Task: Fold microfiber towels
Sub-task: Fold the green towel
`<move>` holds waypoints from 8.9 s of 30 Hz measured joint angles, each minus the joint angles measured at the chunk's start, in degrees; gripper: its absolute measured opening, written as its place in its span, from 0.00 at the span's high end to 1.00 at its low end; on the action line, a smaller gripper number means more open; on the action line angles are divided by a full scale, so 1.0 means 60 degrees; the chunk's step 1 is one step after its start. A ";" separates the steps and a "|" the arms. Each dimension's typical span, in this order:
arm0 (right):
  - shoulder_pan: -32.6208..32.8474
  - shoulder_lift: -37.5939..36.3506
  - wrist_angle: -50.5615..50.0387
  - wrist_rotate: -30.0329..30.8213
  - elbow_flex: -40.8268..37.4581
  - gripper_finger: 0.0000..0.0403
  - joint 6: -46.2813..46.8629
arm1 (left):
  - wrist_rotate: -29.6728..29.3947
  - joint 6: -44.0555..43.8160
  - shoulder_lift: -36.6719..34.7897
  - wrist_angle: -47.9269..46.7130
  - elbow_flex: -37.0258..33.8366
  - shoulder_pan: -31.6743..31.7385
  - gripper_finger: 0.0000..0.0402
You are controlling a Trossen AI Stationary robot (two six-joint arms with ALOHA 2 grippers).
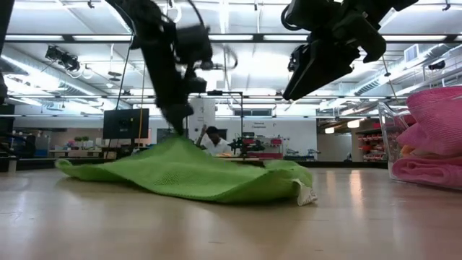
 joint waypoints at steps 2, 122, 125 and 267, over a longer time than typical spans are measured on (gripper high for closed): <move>0.0055 0.0000 -0.0004 0.0005 0.0000 0.59 0.0079 | -0.0182 -0.0221 0.0169 -0.0577 -0.0004 0.0378 0.97; -0.4329 0.2867 0.4687 -0.2690 -0.0761 1.00 -0.2033 | 0.3856 -0.3068 0.1839 0.3819 0.0094 -0.5179 0.58; -0.4329 0.2867 0.4716 -0.2724 -0.0761 1.00 -0.2130 | 0.3720 -0.2067 0.1606 0.3730 0.0095 -0.5383 0.60; -0.3929 0.3911 0.3338 -0.3849 0.2746 1.00 -0.4316 | -0.1566 -0.3586 0.0887 -0.2485 0.0073 -0.9565 0.94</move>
